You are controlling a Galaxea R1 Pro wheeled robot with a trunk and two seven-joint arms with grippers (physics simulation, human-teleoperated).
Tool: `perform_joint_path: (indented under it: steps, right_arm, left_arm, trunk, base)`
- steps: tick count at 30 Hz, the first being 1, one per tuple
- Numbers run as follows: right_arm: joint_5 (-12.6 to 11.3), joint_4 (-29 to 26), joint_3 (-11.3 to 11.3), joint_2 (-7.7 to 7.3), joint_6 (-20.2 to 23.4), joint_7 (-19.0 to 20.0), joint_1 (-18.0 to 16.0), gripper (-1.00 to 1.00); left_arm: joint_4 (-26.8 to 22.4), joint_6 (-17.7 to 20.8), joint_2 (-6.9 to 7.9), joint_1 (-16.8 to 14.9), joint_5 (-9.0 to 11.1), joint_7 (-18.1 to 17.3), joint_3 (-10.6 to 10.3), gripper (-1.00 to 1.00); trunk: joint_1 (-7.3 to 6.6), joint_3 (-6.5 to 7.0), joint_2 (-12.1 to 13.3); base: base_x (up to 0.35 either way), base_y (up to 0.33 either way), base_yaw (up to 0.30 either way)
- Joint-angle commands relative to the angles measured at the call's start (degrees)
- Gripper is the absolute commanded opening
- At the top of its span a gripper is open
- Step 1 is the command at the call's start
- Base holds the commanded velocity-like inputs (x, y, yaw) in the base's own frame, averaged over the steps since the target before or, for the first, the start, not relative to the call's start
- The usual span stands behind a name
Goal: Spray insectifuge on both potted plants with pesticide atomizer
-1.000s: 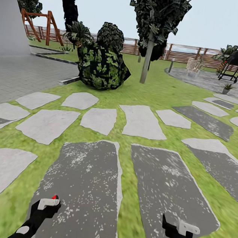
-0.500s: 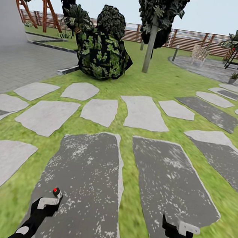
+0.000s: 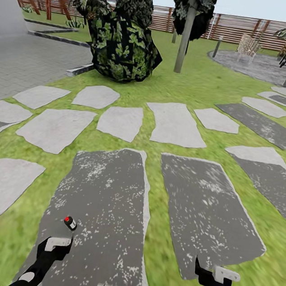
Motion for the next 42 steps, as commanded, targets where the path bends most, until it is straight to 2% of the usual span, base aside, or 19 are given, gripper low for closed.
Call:
perform_joint_path:
  steps: [1, 7, 12, 21, 27, 42]
  right_arm:
    - [0.14, 0.03, -0.05, 0.01, -0.17, 0.02, -0.02, 1.00]
    - [0.15, 0.09, -0.05, 0.01, -0.16, 0.02, -0.02, 1.00]
    - [0.15, 0.11, -0.04, 0.01, -0.16, -0.05, -0.02, 1.00]
    - [0.24, 0.20, 0.04, 0.01, -0.16, -0.07, -0.02, 1.00]
    - [0.24, 0.21, 0.04, 0.01, -0.16, -0.07, -0.02, 1.00]
    - [0.24, 0.21, 0.04, 0.01, -0.16, -0.07, -0.02, 1.00]
  left_arm:
    - [0.04, -0.17, 0.00, -0.03, 0.21, -0.04, 0.03, 1.00]
    - [0.04, -0.17, 0.00, -0.03, 0.21, -0.04, 0.08, 1.00]
    - [0.04, -0.17, 0.00, -0.03, 0.21, -0.04, 0.11, 1.00]
    - [0.04, -0.16, 0.00, -0.03, 0.13, -0.04, 0.15, 1.00]
    - [0.04, -0.17, 0.00, -0.03, 0.12, -0.04, 0.20, 1.00]
    - [0.04, -0.17, 0.00, -0.03, 0.12, 0.04, 0.28, 1.00]
  trunk:
    - [0.01, -0.36, -0.03]
    - [0.17, -2.23, -0.11]
    - [0.17, -2.68, -0.11]
    - [0.17, -2.83, -0.11]
    - [0.17, -2.83, -0.11]
    - [0.17, -2.83, -0.11]
  base:
    - [0.000, 0.000, 0.000]
    - [0.000, 0.000, 0.000]
    - [0.000, 0.000, 0.000]
    - [0.017, 0.000, 0.000]
    - [0.268, 0.066, 0.000]
    - [0.116, 0.033, 0.000]
